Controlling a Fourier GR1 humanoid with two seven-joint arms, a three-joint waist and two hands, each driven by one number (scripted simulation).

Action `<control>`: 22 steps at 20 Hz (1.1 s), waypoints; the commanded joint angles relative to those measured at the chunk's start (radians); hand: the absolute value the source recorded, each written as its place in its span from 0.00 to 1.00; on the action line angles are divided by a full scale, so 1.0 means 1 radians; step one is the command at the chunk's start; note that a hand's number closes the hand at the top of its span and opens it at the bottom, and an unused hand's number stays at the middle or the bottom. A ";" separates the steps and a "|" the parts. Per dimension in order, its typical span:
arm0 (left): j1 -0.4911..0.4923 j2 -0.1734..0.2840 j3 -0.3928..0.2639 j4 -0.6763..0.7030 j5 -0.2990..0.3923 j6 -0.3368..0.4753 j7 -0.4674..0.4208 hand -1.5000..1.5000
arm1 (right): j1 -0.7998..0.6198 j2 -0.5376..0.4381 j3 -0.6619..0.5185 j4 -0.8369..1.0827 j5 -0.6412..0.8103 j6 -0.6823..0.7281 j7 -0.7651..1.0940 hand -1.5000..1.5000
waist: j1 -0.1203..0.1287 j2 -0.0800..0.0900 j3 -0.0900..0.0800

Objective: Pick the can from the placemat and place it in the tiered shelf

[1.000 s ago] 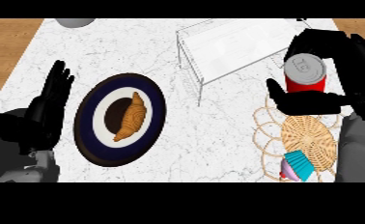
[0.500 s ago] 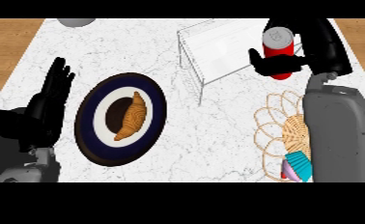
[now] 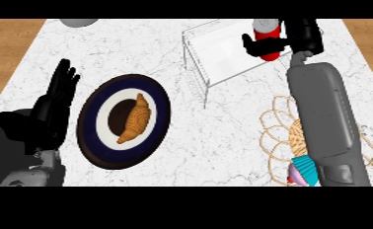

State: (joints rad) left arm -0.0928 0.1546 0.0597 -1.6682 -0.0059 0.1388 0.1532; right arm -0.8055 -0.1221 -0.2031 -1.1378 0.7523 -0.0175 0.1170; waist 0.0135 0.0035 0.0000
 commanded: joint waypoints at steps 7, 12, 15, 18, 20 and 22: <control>0.008 -0.008 0.003 -0.050 0.000 -0.001 0.034 0.50 | -0.123 0.005 -0.091 0.351 -0.095 -0.111 -0.122 0.00 | 0.005 0.001 0.000; 0.012 -0.029 -0.022 -0.043 -0.020 0.001 0.019 0.50 | -0.227 -0.026 -0.118 0.534 -0.122 -0.118 -0.180 0.00 | 0.014 0.005 0.000; 0.023 0.001 0.012 -0.090 0.010 -0.025 0.071 0.50 | -0.176 -0.007 -0.096 0.481 -0.150 -0.110 -0.216 0.00 | 0.001 0.000 0.000; -0.032 0.007 0.037 -0.029 0.013 -0.020 0.057 0.50 | -0.244 -0.053 -0.137 0.519 -0.202 -0.071 -0.251 0.00 | 0.000 0.001 0.000; 0.078 -0.005 0.003 -0.098 -0.005 -0.031 0.038 0.50 | -0.227 -0.031 -0.150 0.445 -0.246 -0.056 -0.247 0.00 | -0.002 -0.004 0.000; 0.064 -0.016 0.025 -0.047 0.011 -0.028 -0.008 0.50 | -0.224 -0.042 -0.188 0.408 -0.301 -0.041 -0.233 0.00 | -0.008 -0.004 0.000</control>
State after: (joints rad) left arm -0.0648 0.1492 0.0760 -1.7229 -0.0059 0.1185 0.1844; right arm -1.0313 -0.1614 -0.3555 -0.6823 0.5221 -0.0818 -0.1121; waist 0.0120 0.0023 0.0002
